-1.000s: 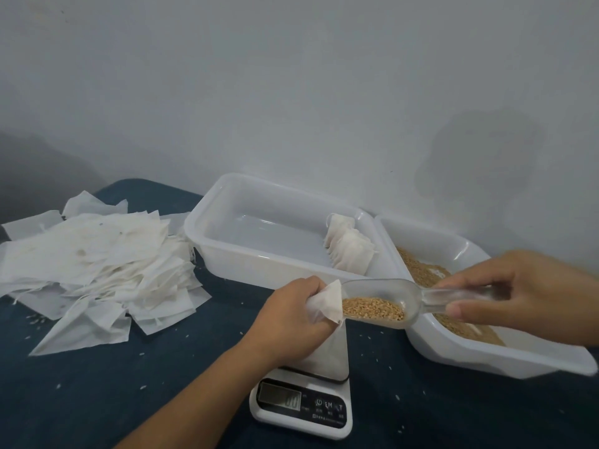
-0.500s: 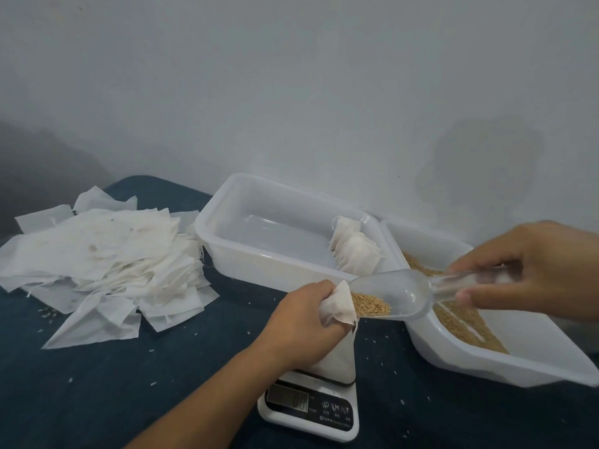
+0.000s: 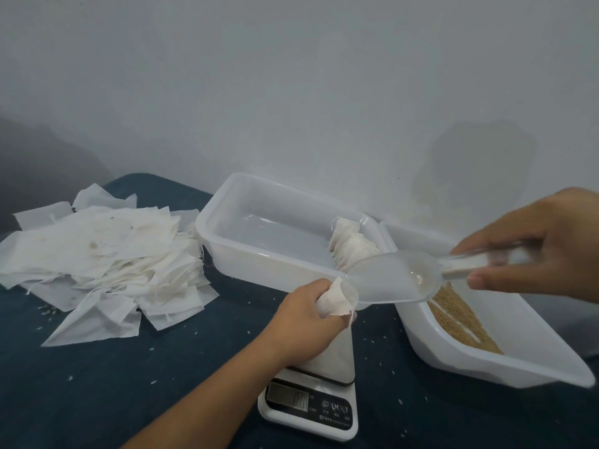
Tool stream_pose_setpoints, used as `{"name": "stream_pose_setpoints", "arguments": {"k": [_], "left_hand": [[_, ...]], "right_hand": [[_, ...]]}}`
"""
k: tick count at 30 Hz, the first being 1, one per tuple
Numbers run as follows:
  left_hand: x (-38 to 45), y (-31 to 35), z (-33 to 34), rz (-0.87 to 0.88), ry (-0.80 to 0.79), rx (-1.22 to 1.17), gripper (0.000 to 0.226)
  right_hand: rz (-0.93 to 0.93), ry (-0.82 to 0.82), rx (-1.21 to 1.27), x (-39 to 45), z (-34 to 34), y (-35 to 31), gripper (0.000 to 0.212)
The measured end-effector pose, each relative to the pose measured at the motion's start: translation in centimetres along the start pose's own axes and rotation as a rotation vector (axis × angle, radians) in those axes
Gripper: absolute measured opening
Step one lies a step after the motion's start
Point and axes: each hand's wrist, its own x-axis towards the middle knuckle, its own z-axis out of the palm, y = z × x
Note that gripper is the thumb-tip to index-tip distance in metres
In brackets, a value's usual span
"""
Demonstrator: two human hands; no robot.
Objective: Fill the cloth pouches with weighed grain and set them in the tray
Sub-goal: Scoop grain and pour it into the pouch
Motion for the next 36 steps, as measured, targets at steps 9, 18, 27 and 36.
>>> {"name": "stream_pose_setpoints", "arguments": {"k": [9, 18, 27, 36], "left_hand": [[0.3, -0.4, 0.0, -0.083, 0.027, -0.071, 0.011], [0.1, -0.3, 0.3, -0.093, 0.035, 0.015, 0.012], [0.2, -0.6, 0.7, -0.108, 0.026, 0.041, 0.011], [0.0, -0.5, 0.7, -0.098, 0.023, 0.047, 0.011]], "right_hand": [[0.556, -0.047, 0.271, -4.4, 3.4, 14.0, 0.059], [0.728, -0.536, -0.011, -5.1, 10.7, 20.9, 0.008], [0.703, -0.510, 0.377, -4.7, 15.0, 20.2, 0.042], [0.831, -0.248, 0.726, -4.1, 18.2, 17.8, 0.024]]}}
